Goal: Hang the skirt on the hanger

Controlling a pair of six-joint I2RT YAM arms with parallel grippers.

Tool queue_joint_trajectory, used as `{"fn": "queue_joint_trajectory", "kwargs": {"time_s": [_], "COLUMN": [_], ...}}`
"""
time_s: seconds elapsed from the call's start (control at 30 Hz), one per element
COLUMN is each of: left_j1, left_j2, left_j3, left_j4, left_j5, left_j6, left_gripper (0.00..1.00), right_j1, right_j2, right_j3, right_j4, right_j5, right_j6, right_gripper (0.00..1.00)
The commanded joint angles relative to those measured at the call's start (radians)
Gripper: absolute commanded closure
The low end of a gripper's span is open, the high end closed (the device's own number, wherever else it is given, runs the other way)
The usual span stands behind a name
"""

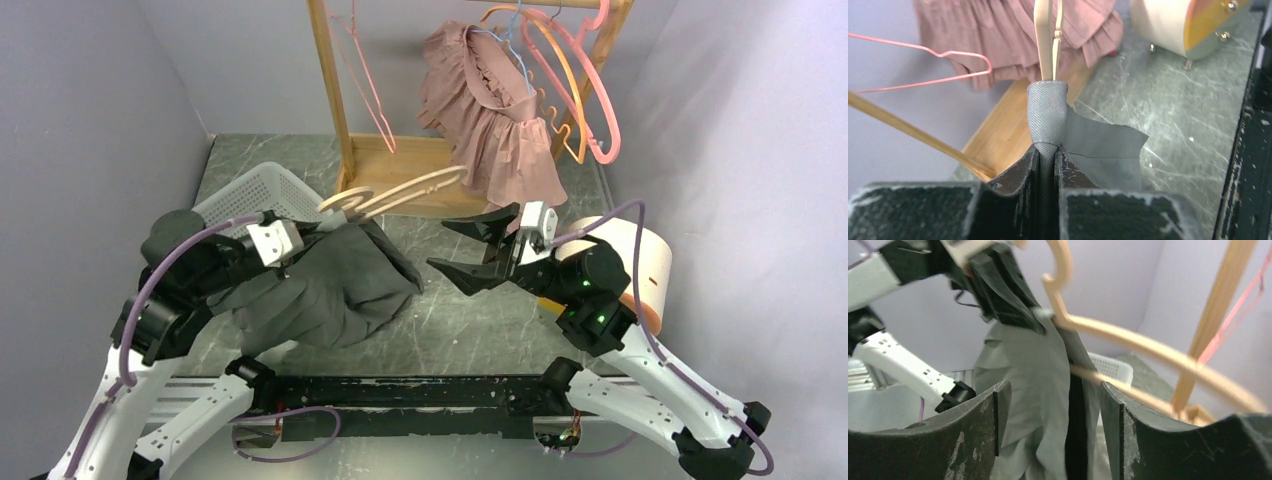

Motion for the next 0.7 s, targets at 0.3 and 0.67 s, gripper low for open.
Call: {"fn": "queue_joint_trajectory", "kwargs": {"time_s": [0.3,0.67], "left_j1": [0.0,0.0], "left_j2": [-0.071,-0.08], "left_j3": [0.044,0.041], "left_j4": [0.149,0.176], "left_j5": [-0.013,0.018], "left_j6": [-0.024,-0.059], "left_gripper": [0.93,0.93], "right_j1": [0.004,0.004], "right_j2": [-0.008,0.214], "right_j3": [-0.238,-0.271], "right_j4": [-0.139,-0.063], "right_j5": [0.484,0.459], "right_j6": [0.594,0.714], "right_gripper": [0.33,0.37]}}
